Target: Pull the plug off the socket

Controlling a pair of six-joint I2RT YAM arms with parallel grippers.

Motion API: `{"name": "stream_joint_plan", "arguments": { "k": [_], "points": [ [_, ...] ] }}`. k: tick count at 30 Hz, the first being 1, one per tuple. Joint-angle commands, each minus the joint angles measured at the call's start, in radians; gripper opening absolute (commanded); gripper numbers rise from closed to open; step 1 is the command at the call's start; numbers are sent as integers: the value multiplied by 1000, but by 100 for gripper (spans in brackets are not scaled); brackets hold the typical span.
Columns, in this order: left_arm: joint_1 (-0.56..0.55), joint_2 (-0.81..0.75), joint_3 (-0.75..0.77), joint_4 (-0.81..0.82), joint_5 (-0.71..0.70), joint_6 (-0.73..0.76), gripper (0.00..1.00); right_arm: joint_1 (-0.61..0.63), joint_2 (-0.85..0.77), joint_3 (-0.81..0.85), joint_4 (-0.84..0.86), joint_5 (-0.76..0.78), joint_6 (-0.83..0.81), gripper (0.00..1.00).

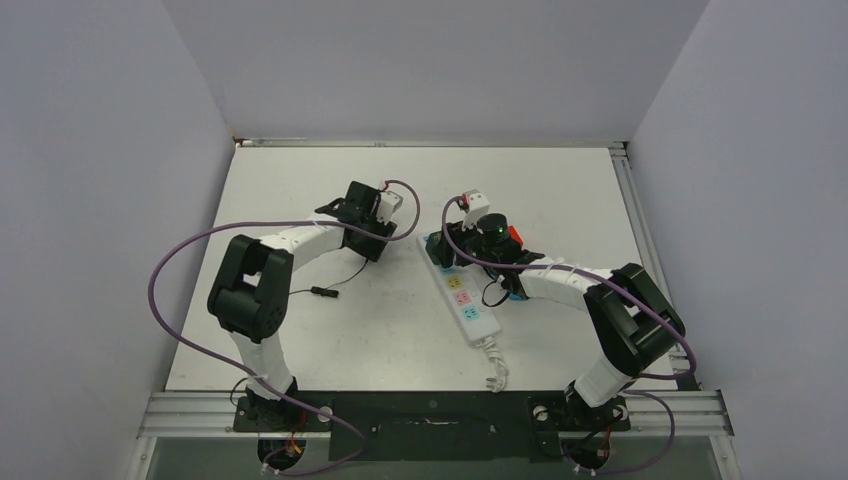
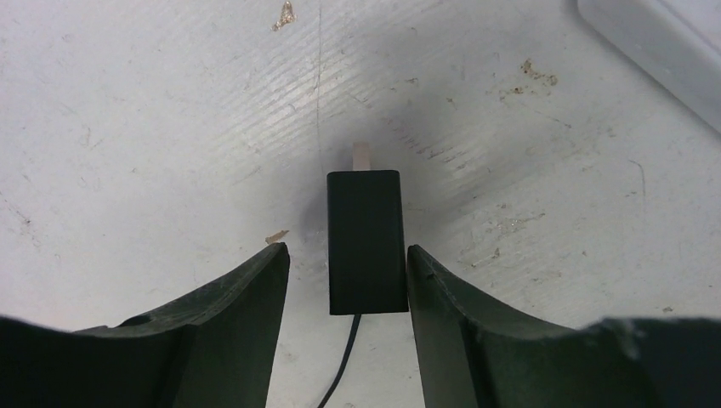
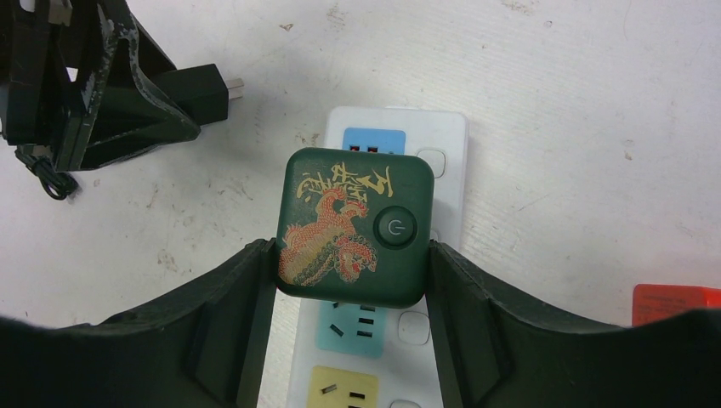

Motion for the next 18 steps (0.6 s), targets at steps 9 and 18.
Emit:
{"name": "stream_joint_plan", "arguments": {
  "k": [9, 18],
  "points": [
    [8, -92, 40, -5, 5, -19, 86, -13, 15, -8, -137, 14, -11, 68],
    [8, -333, -12, 55, 18, -79, 96, 22, -24, -13, -130, 16, -38, 92]
  ]
}}
